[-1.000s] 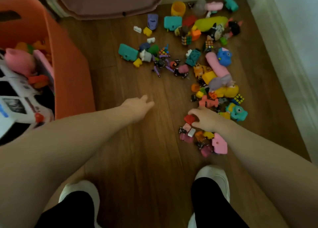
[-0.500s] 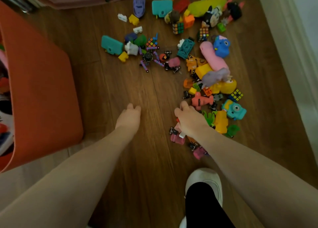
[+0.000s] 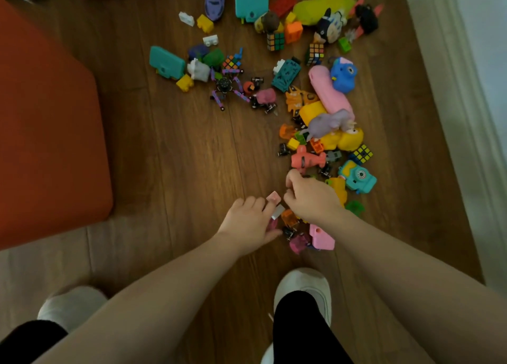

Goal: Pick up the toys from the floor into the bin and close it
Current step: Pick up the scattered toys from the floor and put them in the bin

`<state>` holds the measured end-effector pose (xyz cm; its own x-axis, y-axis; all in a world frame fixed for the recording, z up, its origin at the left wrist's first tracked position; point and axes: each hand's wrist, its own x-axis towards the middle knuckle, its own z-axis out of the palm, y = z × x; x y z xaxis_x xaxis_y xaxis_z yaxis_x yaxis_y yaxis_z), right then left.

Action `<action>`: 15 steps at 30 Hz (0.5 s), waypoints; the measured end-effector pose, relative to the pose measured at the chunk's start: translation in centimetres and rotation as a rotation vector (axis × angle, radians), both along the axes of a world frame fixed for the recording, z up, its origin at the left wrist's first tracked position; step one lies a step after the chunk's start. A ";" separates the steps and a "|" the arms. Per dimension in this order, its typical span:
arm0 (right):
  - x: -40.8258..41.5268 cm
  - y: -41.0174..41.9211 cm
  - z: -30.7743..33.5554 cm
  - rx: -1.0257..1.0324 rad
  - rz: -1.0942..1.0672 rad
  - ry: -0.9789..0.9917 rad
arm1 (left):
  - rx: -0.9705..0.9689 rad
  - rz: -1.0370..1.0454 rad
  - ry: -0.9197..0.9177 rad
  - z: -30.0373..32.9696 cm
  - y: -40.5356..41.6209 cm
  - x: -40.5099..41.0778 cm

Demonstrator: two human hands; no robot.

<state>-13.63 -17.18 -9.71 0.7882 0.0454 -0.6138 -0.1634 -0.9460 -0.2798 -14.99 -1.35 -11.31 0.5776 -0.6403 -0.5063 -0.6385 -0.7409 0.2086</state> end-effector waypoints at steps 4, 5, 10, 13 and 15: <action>-0.7 -0.9 -0.3 0.074 0.175 0.143 | 0.127 -0.098 -0.059 -0.7 0.2 0.8; -0.7 -0.9 -0.4 0.109 0.210 0.191 | 0.133 -0.092 -0.065 -0.7 0.3 1.1; -0.1 0.3 -0.9 0.052 0.288 0.082 | 0.121 0.022 0.018 -0.6 1.4 2.7; 0.5 1.6 -1.3 -0.017 0.340 0.038 | 0.072 0.207 0.114 -0.2 2.6 3.6; 0.7 2.2 -1.6 -0.046 0.358 0.013 | 0.052 0.340 0.163 0.2 3.2 4.2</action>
<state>-12.91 -14.94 -11.34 0.7193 0.2897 -0.6314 0.1775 -0.9554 -0.2362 -10.80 1.84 -11.13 0.6616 -0.3974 -0.6358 -0.3162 -0.9168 0.2440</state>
